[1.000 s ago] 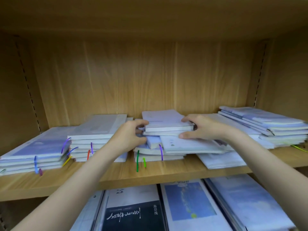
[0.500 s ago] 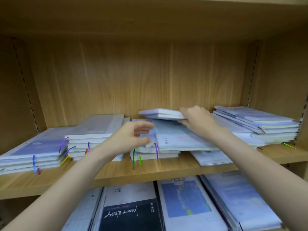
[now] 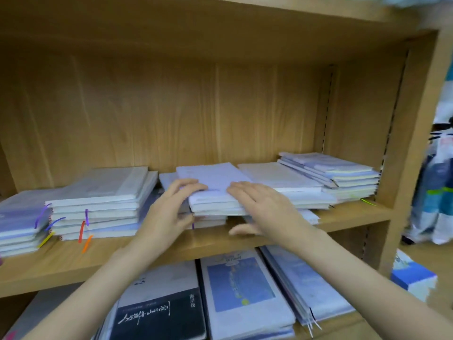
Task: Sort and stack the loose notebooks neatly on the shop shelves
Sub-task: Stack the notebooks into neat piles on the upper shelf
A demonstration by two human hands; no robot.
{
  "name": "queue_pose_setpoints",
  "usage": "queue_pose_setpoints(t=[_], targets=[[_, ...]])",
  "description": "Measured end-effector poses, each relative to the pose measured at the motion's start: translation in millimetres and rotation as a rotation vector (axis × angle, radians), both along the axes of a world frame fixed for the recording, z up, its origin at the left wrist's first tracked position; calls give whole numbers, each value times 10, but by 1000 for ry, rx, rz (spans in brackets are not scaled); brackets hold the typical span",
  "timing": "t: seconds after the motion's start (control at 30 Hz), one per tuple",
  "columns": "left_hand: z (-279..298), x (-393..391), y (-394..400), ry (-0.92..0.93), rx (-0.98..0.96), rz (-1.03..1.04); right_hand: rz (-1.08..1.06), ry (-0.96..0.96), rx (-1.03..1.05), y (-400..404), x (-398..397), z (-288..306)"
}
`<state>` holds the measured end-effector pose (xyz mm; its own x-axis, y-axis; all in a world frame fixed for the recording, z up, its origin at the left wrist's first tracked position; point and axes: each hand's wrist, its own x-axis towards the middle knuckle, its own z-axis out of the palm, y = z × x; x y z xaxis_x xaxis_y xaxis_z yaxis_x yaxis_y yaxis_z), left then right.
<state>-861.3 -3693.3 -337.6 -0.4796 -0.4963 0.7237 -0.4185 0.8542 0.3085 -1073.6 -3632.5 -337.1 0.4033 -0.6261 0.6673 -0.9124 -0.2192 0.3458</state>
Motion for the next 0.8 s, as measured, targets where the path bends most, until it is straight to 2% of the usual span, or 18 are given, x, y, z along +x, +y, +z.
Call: queue_pose_setpoints(t=[0.17,0.33,0.43,0.5,0.6,0.73,0.8], targets=[[98,42,-57,54,-66,-16,-38,-123,-290,-91,159,0],[435,-86,1,207,-162,-65,-53,-155,-407,-143,-16,474],[641,-272,-32,307,-67,-38,-86,-181,-446,-125,-271,843],[642,-383,-87,246,-8,10,-153,-202,-448,-101,-523,960],[472,-567,-119,18,42,73,-225,-160,-306,-151,-962,793],[309,-750,-95,-143,101,69,-280,-99,350,-220,-1260,504],[278,-815,-86,-176,97,57,-263,-59,369,-209,-1274,519]])
